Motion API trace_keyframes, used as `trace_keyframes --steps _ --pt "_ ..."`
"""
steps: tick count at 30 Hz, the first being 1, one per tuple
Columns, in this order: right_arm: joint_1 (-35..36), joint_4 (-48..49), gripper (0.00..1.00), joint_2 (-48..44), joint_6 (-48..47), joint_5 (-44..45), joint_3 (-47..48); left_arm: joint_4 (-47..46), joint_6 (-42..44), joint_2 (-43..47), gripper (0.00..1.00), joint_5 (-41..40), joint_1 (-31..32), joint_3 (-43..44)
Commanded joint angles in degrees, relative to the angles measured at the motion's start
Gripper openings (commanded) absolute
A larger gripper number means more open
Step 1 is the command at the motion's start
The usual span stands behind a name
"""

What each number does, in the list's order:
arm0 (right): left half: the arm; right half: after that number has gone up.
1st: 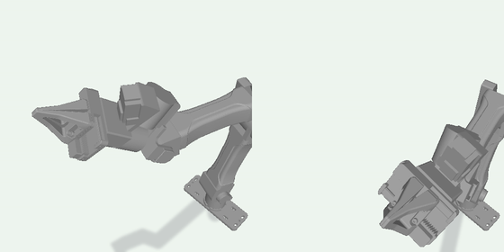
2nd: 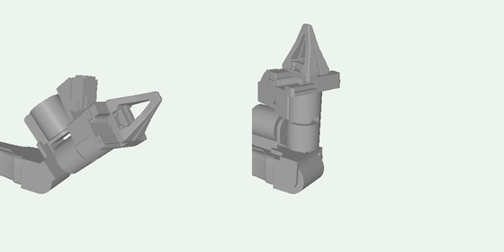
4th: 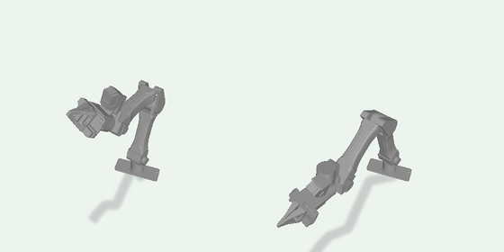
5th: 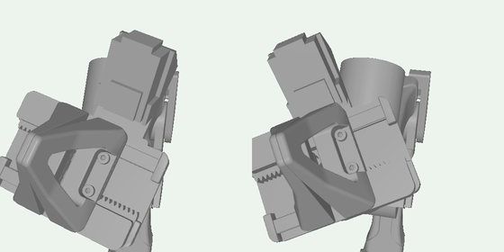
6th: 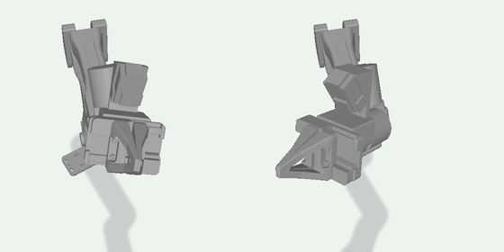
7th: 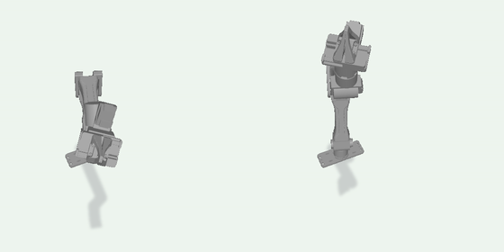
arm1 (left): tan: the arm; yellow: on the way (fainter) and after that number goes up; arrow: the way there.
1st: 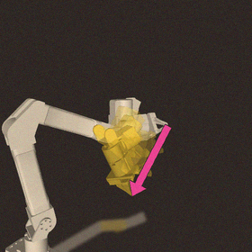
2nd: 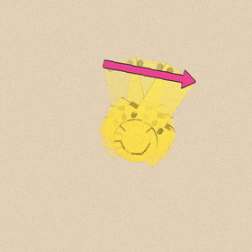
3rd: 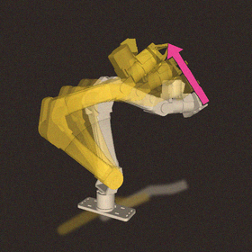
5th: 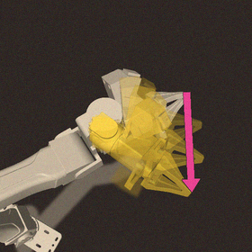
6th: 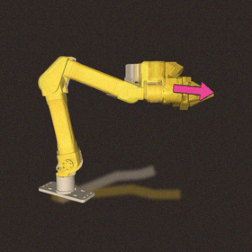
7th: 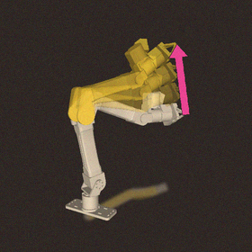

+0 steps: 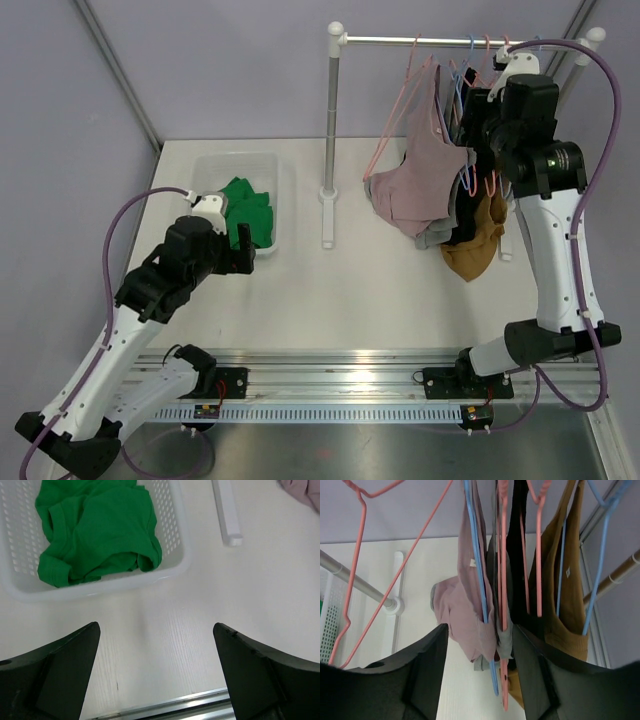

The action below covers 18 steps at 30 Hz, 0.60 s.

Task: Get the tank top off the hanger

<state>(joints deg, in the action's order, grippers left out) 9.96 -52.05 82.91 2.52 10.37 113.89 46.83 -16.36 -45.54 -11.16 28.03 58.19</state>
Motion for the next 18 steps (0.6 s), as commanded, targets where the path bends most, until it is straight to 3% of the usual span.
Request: trace_keyframes --steps 1,11,18 --pt "-1.0 2.6 0.59 3.7 -4.1 -3.6 5.3 -5.3 -0.1 1.0 0.99 1.5 0.2 -2.0" --pt "-2.2 1.2 0.45 14.5 -5.6 -4.7 13.0 -5.6 0.3 0.5 0.99 2.9 0.2 -4.0" --pt "-2.3 1.6 0.32 16.0 -5.0 -6.8 13.4 -5.5 0.6 0.3 0.99 3.1 0.2 -4.2"
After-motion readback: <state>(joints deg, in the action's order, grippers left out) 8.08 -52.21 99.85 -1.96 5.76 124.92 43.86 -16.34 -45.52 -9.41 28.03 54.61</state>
